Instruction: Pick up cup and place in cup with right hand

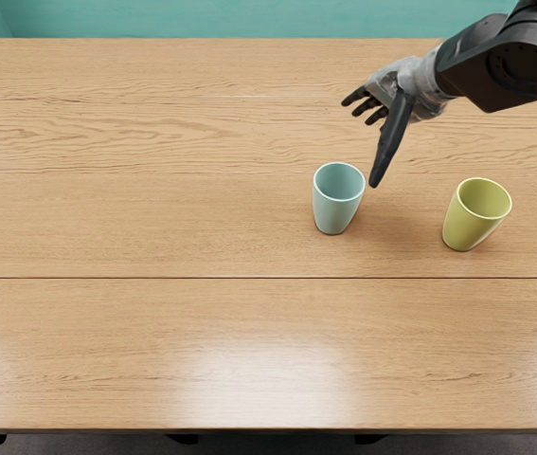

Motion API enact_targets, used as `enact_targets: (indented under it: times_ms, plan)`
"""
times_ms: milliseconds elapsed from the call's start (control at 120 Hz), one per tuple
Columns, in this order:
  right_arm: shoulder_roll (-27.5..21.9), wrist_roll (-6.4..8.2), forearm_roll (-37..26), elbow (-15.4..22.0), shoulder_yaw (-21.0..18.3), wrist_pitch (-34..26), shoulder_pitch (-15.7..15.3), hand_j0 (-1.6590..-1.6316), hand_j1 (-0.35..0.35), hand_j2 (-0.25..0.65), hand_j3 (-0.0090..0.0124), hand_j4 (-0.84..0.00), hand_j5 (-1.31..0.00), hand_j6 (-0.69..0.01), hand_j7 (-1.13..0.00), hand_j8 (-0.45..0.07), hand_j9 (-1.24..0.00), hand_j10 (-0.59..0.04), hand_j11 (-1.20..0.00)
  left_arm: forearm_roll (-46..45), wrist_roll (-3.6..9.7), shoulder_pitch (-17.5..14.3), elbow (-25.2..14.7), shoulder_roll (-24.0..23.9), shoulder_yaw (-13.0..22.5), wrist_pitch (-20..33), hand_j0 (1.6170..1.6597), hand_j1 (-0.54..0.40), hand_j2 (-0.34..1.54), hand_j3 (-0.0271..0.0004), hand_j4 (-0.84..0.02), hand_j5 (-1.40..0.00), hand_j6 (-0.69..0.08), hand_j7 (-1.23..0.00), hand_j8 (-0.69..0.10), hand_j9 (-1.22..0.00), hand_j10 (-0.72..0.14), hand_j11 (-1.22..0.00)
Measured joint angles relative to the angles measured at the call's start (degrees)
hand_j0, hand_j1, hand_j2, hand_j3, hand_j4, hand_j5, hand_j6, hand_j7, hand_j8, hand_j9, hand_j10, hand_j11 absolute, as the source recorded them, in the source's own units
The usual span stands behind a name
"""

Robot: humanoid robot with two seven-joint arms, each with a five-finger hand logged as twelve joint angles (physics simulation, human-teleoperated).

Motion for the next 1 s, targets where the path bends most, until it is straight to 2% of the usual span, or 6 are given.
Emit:
enact_targets:
  times_ms: [100,192,392,517,683,1000]
  plan:
    - [1.3,0.00,-2.6,3.7,-1.3,-3.8,1.2,-1.6581,-0.312,-0.006,0.0000,-0.032,-0.04,-0.033,-0.04,-0.033,-0.04,-0.032,-0.04,0.0,0.00,0.0,0.0,0.0,0.0,0.0,1.6581,0.349,0.00,0.0000,0.000,0.00,0.000,0.00,0.000,0.00,0.000,0.00]
    - [3.8,0.00,-3.3,5.6,-3.6,-7.7,2.7,-1.6581,-0.312,-0.006,0.0000,-0.032,-0.04,-0.033,-0.04,-0.033,-0.04,-0.032,-0.04,0.0,0.00,0.0,0.0,0.0,-0.1,0.0,1.6581,0.349,0.00,0.0000,0.000,0.00,0.000,0.00,0.000,0.00,0.000,0.00]
    - [11.3,0.00,-2.5,7.1,-11.4,-15.1,6.1,-1.6581,-0.312,-0.006,0.0000,-0.032,-0.04,-0.033,-0.04,-0.033,-0.04,-0.032,-0.04,0.0,0.00,0.0,0.0,0.0,-0.1,0.0,1.6581,0.349,0.00,0.0000,0.000,0.00,0.000,0.00,0.000,0.00,0.000,0.00]
    - [14.8,0.00,-1.4,7.1,-14.2,-17.7,6.7,-1.6581,-0.286,-0.010,0.0000,-0.054,-0.07,-0.054,-0.07,-0.054,-0.07,-0.053,-0.07,0.0,0.00,0.0,0.0,0.0,-0.1,0.0,1.6581,0.349,0.00,0.0000,0.000,0.00,0.000,0.00,0.000,0.00,0.000,0.00]
    - [19.1,0.00,-0.7,4.6,-16.5,-20.5,5.6,-1.6581,-0.224,-0.020,0.0000,-0.106,-0.14,-0.107,-0.14,-0.106,-0.14,-0.105,-0.14,0.0,0.00,0.0,0.0,0.0,-0.1,0.0,1.6581,0.349,0.00,0.0000,0.000,0.00,0.000,0.00,0.000,0.00,0.000,0.00]
    - [23.3,0.00,-0.5,-0.5,-17.1,-21.8,1.5,-1.6581,-0.184,-0.027,0.0000,-0.139,-0.18,-0.140,-0.18,-0.139,-0.18,-0.138,-0.18,0.0,0.00,0.0,0.0,0.0,-0.1,0.0,1.6581,0.349,0.00,0.0000,0.000,0.00,0.000,0.00,0.000,0.00,0.000,0.00]
